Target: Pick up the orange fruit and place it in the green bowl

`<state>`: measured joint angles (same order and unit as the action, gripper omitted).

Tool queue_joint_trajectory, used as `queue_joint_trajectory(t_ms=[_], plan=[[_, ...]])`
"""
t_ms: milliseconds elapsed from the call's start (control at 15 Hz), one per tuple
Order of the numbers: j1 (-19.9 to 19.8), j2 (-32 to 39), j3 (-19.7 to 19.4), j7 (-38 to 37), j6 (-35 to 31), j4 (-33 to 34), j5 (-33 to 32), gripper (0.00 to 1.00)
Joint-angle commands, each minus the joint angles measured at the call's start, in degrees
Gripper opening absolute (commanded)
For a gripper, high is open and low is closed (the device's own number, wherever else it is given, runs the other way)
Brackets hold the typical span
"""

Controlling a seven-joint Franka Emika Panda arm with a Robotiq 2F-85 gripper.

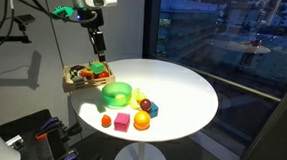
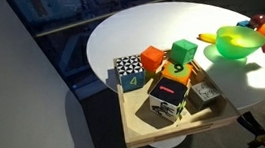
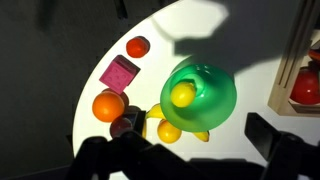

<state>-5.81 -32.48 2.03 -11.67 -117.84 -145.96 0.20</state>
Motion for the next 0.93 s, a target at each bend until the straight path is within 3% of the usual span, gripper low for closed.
queue_joint_trajectory(t_ms=[0, 400, 733, 867], plan=[[-0.91, 4.4, -1.46, 2.31, 0.79, 2.48, -3.65, 1.0], [0.53, 8.98, -5.95, 15.26, -1.61, 2.76, -5.29, 1.0], [1.78, 11.52, -8.74, 27.41, -8.29, 2.35, -4.42, 1.0], [1.84, 12.18, -8.89, 28.75, -10.05, 2.37, -4.69, 1.0]])
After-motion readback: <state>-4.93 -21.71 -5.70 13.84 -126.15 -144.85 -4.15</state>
